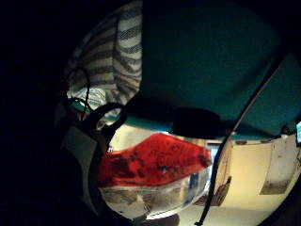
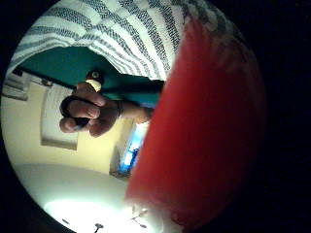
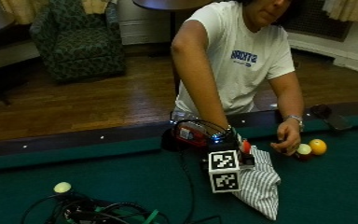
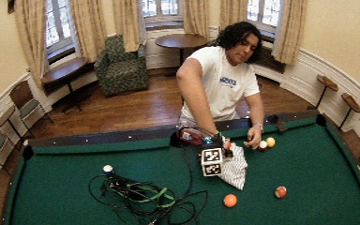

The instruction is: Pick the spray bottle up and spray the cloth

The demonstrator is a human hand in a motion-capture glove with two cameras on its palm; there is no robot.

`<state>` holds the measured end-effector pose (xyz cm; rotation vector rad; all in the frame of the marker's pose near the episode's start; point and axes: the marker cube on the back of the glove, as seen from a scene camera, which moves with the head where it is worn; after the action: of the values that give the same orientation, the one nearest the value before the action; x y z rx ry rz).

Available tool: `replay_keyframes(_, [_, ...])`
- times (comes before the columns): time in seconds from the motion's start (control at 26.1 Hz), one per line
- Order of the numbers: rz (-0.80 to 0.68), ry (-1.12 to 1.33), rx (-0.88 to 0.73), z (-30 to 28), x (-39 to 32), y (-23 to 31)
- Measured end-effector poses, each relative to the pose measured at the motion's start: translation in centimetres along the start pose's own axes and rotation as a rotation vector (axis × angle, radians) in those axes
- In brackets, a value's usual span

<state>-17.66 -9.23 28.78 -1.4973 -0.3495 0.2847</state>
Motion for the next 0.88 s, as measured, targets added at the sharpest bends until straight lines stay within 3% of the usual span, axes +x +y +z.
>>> replay_keyframes(0.19, [-0.053, -0.004, 0.045, -1.7, -1.0, 1.8])
replay_keyframes(0.38, [-0.209, -0.022, 0.156, -4.4, -4.1, 5.0])
replay_keyframes(0.88, [-0.915, -0.090, 0.489, -9.2, -17.4, 15.0])
